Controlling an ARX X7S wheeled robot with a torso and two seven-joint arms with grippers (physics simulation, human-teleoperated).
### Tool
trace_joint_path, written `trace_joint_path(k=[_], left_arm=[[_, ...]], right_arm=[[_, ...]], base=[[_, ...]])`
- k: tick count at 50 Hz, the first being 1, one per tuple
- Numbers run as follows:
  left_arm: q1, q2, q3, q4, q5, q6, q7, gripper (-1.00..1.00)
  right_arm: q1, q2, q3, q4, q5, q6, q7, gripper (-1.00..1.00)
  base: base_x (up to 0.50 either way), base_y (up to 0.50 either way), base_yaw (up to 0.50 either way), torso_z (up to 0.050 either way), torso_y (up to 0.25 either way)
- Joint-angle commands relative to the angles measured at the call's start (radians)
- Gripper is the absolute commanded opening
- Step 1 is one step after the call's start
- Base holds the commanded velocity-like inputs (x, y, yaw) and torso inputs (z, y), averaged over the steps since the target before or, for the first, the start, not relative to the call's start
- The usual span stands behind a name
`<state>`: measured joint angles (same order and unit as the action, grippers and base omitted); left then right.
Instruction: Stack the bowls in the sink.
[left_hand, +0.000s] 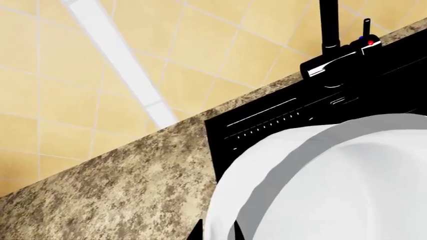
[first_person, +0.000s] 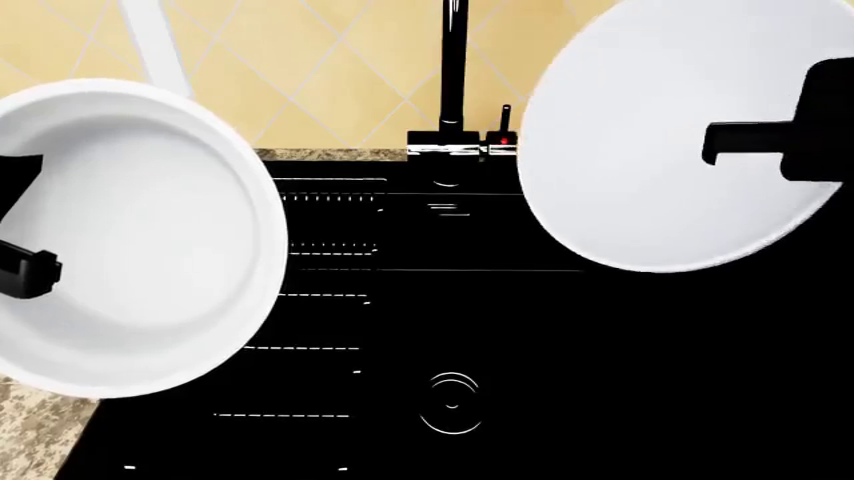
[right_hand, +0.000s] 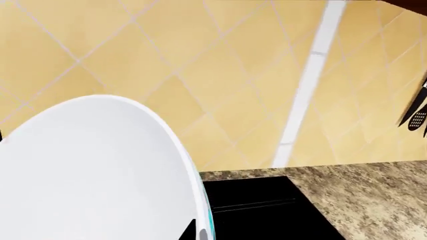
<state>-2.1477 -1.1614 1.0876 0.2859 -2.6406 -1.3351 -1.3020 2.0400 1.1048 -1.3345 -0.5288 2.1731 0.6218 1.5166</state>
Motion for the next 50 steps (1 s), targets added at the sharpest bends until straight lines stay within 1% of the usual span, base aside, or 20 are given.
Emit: trace_joint_path(k=[1, 19, 32, 50], left_arm=[[-0.024, -0.006, -0.017, -0.004, 0.021, 0.002, -0.008, -1.0], [-0.01, -0.017, -0.025, 0.004, 0.031, 0.001, 0.003, -1.0], [-0.003, -0.021, -0.029, 0.009, 0.037, 0.003, 0.009, -1.0], [-0.002, -0.018, -0.026, 0.009, 0.034, 0.003, 0.007, -1.0]], right_arm=[[0.016, -0.091, -0.048, 0.064, 0.033, 0.043, 0.023, -1.0], [-0.073, -0.094, -0.033, 0.046, 0.059, -0.122, -0.056, -1.0], [-0.125, -0.102, -0.046, 0.037, 0.052, -0.157, -0.094, -1.0], [-0.179, -0.088, -0.028, 0.006, 0.127, -0.218, -0.159, -1.0]], base=[[0.0, 0.0, 0.0, 0.0, 0.0], [0.0, 0.0, 0.0, 0.0, 0.001], [0.0, 0.0, 0.0, 0.001, 0.002], [0.0, 0.0, 0.0, 0.001, 0.001]])
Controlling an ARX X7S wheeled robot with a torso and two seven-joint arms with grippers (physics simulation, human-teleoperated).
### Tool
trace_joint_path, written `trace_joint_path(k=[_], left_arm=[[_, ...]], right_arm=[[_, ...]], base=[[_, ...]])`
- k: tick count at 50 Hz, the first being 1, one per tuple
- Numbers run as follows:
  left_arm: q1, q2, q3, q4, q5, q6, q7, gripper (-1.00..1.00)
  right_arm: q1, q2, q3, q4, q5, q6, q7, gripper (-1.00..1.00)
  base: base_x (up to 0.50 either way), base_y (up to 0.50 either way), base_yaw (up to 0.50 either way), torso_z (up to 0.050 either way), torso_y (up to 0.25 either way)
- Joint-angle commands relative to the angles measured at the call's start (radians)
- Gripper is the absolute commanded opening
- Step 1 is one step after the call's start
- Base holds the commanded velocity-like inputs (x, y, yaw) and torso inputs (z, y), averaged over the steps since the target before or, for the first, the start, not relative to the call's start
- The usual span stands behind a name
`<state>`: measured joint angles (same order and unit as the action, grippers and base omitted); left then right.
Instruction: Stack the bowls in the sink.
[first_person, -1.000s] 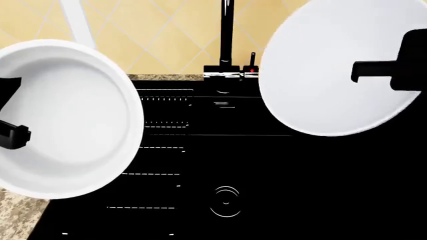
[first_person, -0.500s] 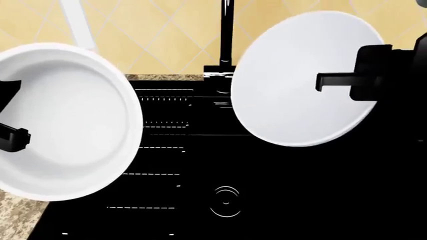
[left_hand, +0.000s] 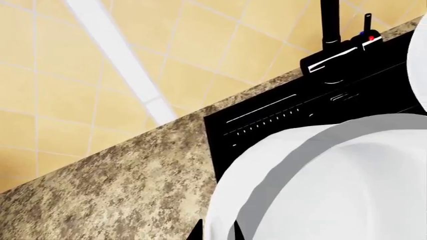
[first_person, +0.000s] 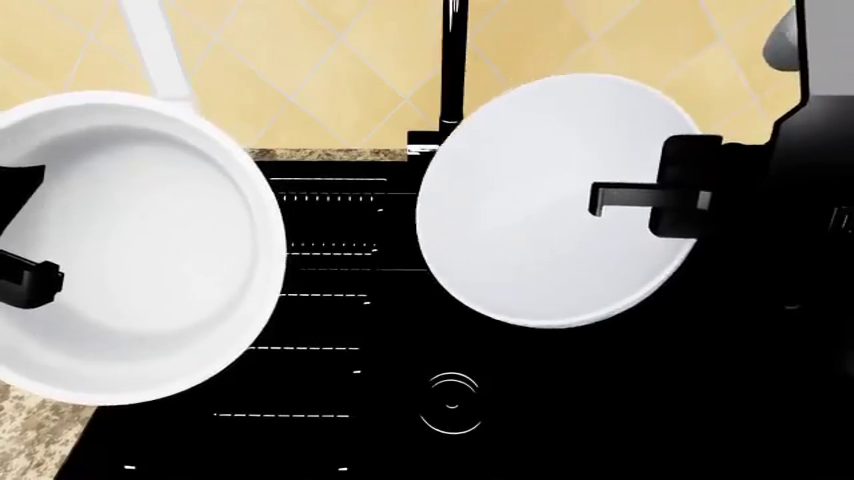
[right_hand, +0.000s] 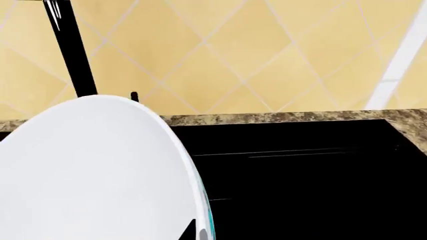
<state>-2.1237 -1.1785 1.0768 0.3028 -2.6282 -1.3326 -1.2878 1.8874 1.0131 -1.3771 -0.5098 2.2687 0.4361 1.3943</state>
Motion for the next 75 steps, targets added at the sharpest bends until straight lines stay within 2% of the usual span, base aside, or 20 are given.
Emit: trace_joint_path(k=[1, 39, 75], left_arm=[[-0.026, -0.001, -0.015, -0.008, 0.022, 0.001, -0.007, -1.0], [-0.011, -0.014, -0.024, 0.005, 0.031, 0.006, 0.008, -1.0], [-0.008, -0.014, -0.021, 0.011, 0.027, 0.01, 0.004, -1.0]], right_arm=[[-0.034, 0.003, 0.015, -0.015, 0.033, -0.039, -0.044, -1.0], [-0.258, -0.009, -0.032, -0.003, -0.092, -0.161, -0.209, -1.0], [-0.375, 0.059, -0.074, -0.011, -0.162, -0.198, -0.244, -1.0]], base=[[0.0, 0.0, 0.0, 0.0, 0.0], [0.0, 0.0, 0.0, 0.001, 0.001], [0.0, 0.0, 0.0, 0.001, 0.001]])
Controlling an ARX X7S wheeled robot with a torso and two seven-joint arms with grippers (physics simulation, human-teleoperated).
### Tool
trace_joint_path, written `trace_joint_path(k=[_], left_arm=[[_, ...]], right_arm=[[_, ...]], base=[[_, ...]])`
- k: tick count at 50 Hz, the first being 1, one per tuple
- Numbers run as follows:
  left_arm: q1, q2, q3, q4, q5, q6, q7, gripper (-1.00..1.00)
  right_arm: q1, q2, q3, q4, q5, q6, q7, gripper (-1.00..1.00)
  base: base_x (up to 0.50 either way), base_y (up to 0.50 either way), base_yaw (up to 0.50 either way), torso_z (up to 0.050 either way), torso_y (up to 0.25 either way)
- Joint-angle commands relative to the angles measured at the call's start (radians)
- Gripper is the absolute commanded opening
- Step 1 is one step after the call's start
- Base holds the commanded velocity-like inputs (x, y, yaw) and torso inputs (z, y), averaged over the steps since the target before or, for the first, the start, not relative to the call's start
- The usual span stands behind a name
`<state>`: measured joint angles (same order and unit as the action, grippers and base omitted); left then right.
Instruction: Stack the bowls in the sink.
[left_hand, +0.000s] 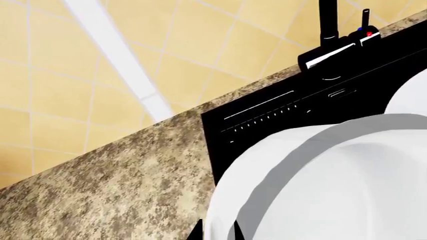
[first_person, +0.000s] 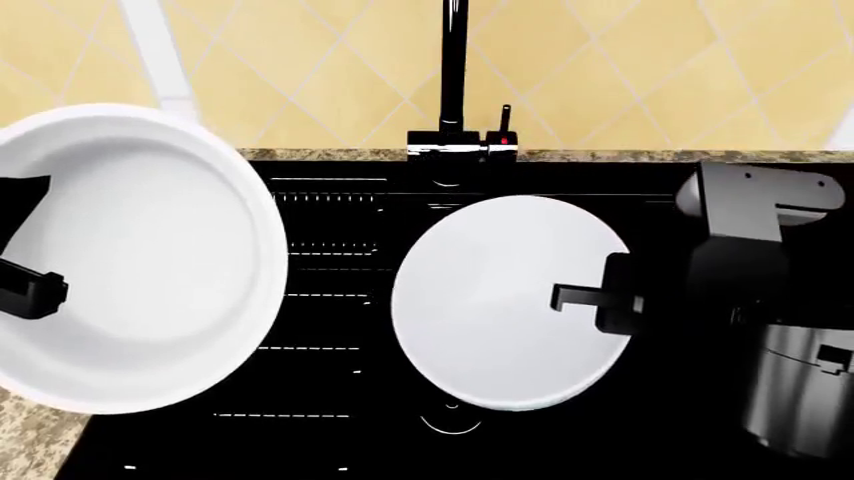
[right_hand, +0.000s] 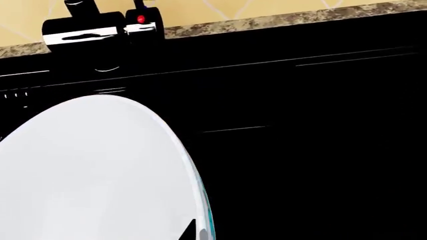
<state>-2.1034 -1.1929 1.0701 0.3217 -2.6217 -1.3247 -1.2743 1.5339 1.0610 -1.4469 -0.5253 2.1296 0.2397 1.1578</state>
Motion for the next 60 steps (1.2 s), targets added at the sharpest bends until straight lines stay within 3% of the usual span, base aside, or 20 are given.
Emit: trace_joint_path(k=[1, 60], left_arm=[[-0.028, 0.002, -0.014, -0.008, 0.021, 0.001, -0.009, -1.0], [-0.019, 0.005, -0.016, -0.008, 0.033, 0.003, 0.002, -1.0]], right_arm=[[-0.025, 0.01, -0.006, 0.007, -0.025, -0.001, -0.007, -1.0], [-0.205, -0.119, -0.093, 0.18, -0.124, -0.031, -0.136, -1.0]], base=[[0.0, 0.0, 0.0, 0.0, 0.0], [0.0, 0.0, 0.0, 0.0, 0.001]])
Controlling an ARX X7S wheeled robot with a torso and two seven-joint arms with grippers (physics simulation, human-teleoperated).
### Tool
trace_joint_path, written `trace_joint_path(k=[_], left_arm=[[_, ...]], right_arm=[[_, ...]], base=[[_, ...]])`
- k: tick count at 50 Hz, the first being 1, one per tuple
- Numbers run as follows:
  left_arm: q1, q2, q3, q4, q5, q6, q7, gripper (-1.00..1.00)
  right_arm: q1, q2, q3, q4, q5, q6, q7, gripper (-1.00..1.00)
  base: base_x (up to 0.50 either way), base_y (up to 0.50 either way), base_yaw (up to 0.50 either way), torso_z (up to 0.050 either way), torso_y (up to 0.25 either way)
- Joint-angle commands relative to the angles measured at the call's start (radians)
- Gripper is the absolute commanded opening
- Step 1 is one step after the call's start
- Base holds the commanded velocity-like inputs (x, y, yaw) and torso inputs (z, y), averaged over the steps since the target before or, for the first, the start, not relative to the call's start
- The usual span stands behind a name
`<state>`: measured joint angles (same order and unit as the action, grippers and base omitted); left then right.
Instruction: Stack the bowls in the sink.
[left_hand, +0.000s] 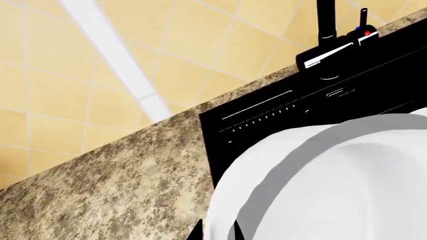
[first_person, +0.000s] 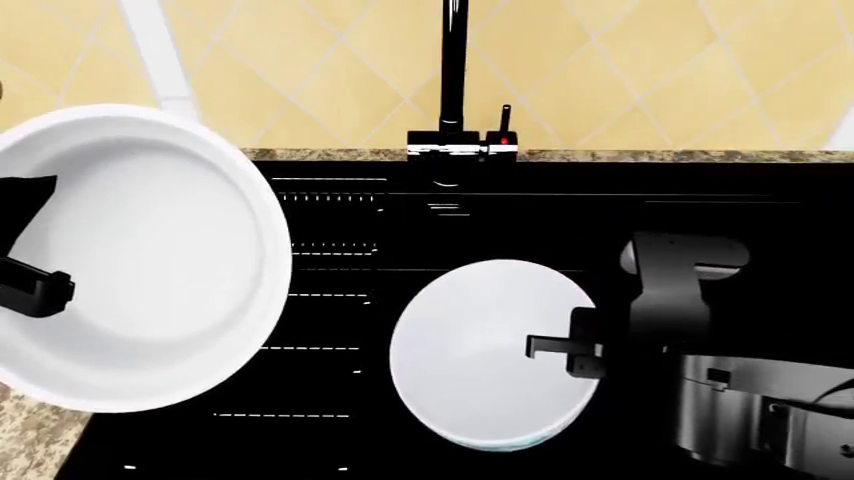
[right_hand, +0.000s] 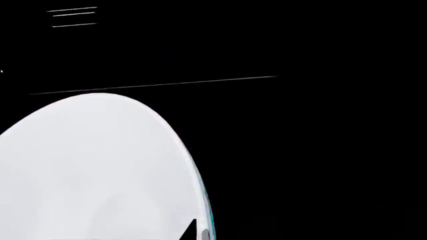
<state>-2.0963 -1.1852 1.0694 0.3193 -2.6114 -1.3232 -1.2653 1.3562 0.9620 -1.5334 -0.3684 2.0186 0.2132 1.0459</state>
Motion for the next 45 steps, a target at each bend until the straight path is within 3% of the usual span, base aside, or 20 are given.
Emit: trace_joint_path(k=[1, 12, 13, 45], left_arm=[[-0.026, -0.002, -0.015, -0.006, 0.023, 0.002, -0.007, -1.0], [-0.028, -0.005, -0.011, -0.003, 0.017, 0.003, -0.011, -1.0], [-0.027, -0.006, -0.012, -0.003, 0.018, 0.002, -0.01, -1.0], [-0.034, -0.006, -0.012, -0.007, 0.012, -0.001, -0.011, -1.0]], right_arm=[[-0.031, -0.021, -0.007, 0.024, -0.015, -0.006, -0.025, -1.0], [-0.04, -0.026, -0.014, 0.032, -0.02, 0.002, -0.034, -1.0], [-0.034, -0.025, -0.015, 0.03, -0.021, 0.01, -0.032, 1.0], [0.183, 0.076, 0.089, -0.119, 0.053, 0.114, 0.055, 1.0]], base=[[0.0, 0.0, 0.0, 0.0, 0.0], [0.0, 0.0, 0.0, 0.0, 0.0], [0.0, 0.0, 0.0, 0.0, 0.0], [0.0, 0.0, 0.0, 0.001, 0.001]])
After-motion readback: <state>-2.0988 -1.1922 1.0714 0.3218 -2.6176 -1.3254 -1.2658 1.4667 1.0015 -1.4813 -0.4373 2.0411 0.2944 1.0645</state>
